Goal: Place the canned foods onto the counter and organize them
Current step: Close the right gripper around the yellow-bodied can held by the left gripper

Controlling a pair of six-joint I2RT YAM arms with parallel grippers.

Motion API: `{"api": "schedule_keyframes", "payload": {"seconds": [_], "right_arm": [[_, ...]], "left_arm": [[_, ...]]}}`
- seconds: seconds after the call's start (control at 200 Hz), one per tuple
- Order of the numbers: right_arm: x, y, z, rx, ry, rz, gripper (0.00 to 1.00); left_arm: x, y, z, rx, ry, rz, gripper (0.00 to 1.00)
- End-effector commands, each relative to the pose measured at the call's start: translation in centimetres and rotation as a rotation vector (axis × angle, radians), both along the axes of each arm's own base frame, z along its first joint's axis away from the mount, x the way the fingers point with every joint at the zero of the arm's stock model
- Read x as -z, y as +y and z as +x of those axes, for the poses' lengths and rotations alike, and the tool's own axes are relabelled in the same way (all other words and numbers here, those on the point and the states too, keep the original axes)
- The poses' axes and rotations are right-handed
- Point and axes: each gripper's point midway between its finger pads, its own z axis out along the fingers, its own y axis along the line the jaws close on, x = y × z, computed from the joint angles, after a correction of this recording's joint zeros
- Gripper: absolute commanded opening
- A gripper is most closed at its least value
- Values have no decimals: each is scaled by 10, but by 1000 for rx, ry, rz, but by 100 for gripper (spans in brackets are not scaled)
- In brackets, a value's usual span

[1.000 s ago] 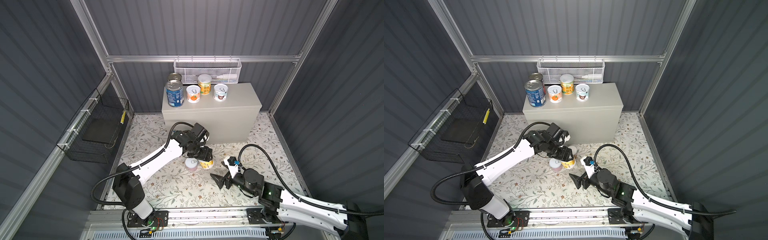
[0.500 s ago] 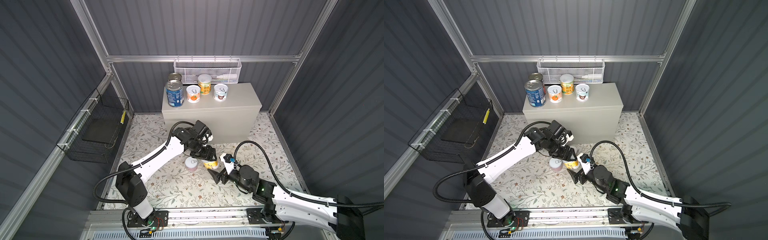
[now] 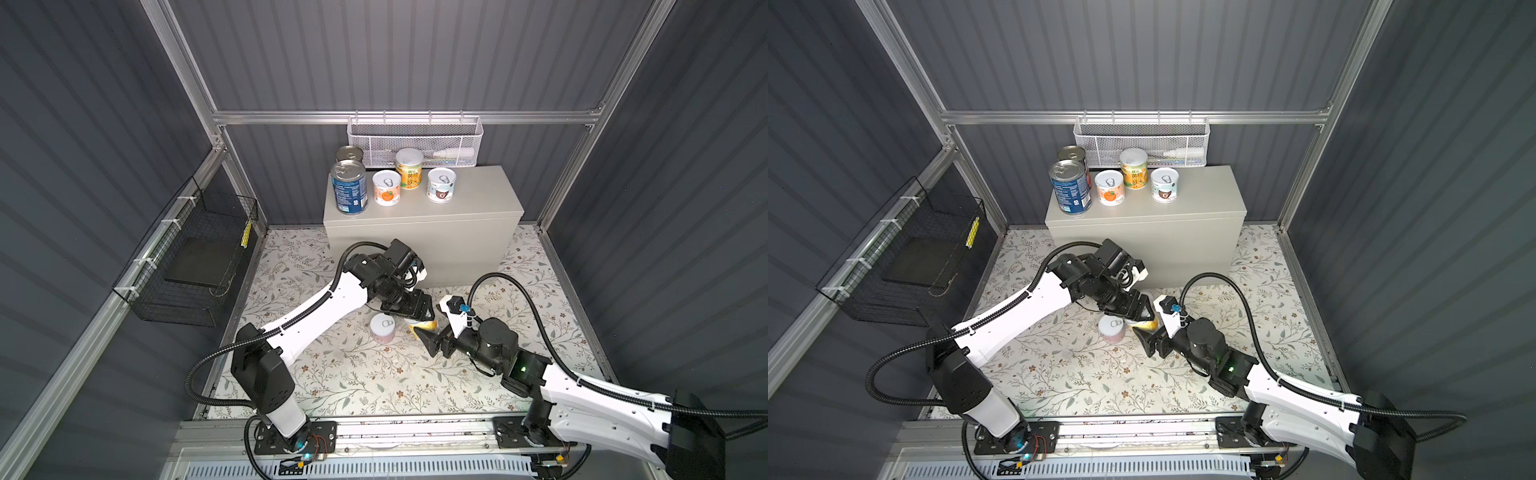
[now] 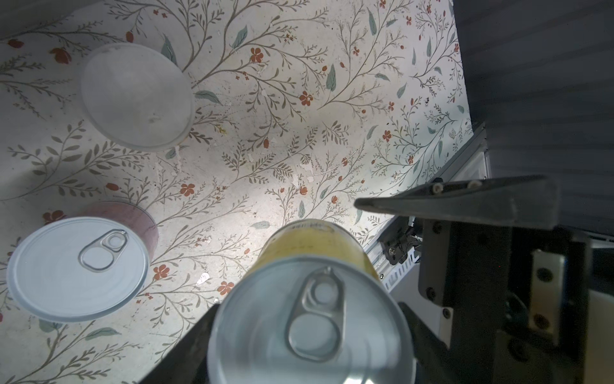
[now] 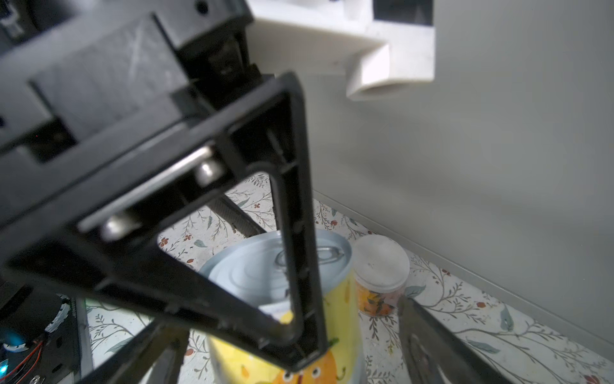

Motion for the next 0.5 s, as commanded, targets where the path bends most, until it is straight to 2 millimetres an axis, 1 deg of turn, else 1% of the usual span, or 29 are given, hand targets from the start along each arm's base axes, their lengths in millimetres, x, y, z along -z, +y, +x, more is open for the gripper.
{"api": "schedule_keyframes", "payload": {"seconds": [0.0, 0.065, 0.205, 0.495], "right_arm": [[-7, 7, -5, -47, 0, 22, 97], [-4, 9, -6, -59, 4, 15, 96], [3, 8, -1, -35, 13, -7, 94], [-2, 7, 3, -18, -23, -16, 93]], "left_arm": [[-40, -8, -1, 35, -49, -110, 54], [-41, -9, -1, 41, -43, -117, 54], [-42, -10, -3, 44, -33, -124, 53], [-39, -10, -8, 42, -8, -129, 53]]}}
